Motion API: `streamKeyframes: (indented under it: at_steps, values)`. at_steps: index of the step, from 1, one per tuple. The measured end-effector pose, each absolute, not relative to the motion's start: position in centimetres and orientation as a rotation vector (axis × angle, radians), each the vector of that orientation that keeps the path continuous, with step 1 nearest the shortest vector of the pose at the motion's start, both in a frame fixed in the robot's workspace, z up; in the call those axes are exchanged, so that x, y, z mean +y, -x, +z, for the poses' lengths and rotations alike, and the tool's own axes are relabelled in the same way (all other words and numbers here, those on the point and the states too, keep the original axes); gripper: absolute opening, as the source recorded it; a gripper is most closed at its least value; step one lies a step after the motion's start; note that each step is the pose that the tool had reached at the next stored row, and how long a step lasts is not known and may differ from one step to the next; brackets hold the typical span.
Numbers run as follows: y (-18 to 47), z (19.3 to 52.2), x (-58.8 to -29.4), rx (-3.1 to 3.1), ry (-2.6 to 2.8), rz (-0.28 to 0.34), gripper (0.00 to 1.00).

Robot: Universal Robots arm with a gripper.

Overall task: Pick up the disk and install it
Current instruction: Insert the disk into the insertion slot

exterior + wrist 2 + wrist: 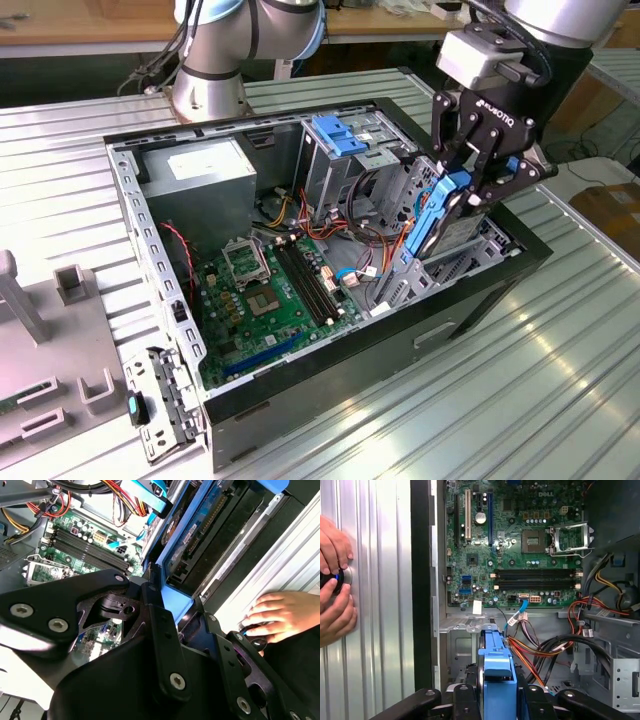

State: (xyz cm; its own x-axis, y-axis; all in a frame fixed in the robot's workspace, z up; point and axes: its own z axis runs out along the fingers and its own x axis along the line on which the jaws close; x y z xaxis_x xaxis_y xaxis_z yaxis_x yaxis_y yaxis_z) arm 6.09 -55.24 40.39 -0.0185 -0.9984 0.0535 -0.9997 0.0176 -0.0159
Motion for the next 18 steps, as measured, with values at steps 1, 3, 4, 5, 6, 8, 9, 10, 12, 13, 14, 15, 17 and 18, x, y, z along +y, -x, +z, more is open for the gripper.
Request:
streamKeyframes:
  at_steps: [1, 3, 4, 5, 6, 8, 9, 10, 12, 13, 14, 15, 17, 18]
  values:
    - [-6.09, 40.33, -55.25, -2.221, -2.182, 0.076, 0.37]
    - [-6.09, 40.25, -55.25, -2.221, -2.182, 0.076, 0.37]
    - [-6.09, 40.19, -55.26, -2.221, -2.182, 0.076, 0.37]
    - [-6.09, 40.12, -55.26, -2.222, -2.182, 0.076, 0.37]
    - [-6.09, 40.05, -55.27, -2.221, -2.182, 0.076, 0.37]
    - [-6.09, 39.94, -55.27, -2.221, -2.182, 0.076, 0.37]
    - [-6.09, 39.90, -55.28, -2.221, -2.182, 0.076, 0.37]
    - [-6.09, 39.84, -55.28, -2.222, -2.182, 0.076, 0.37]
    - [-6.09, 39.71, -55.29, -2.221, -2.182, 0.076, 0.37]
    - [-6.09, 39.65, -55.29, -2.221, -2.182, 0.076, 0.37]
    - [-6.09, 39.57, -55.30, -2.221, -2.182, 0.076, 0.37]
    - [-6.09, 39.50, -55.30, -2.221, -2.182, 0.076, 0.37]
    - [-6.09, 39.42, -55.30, -2.221, -2.182, 0.076, 0.37]
    - [-6.09, 39.39, -55.30, -2.221, -2.182, 0.076, 0.37]
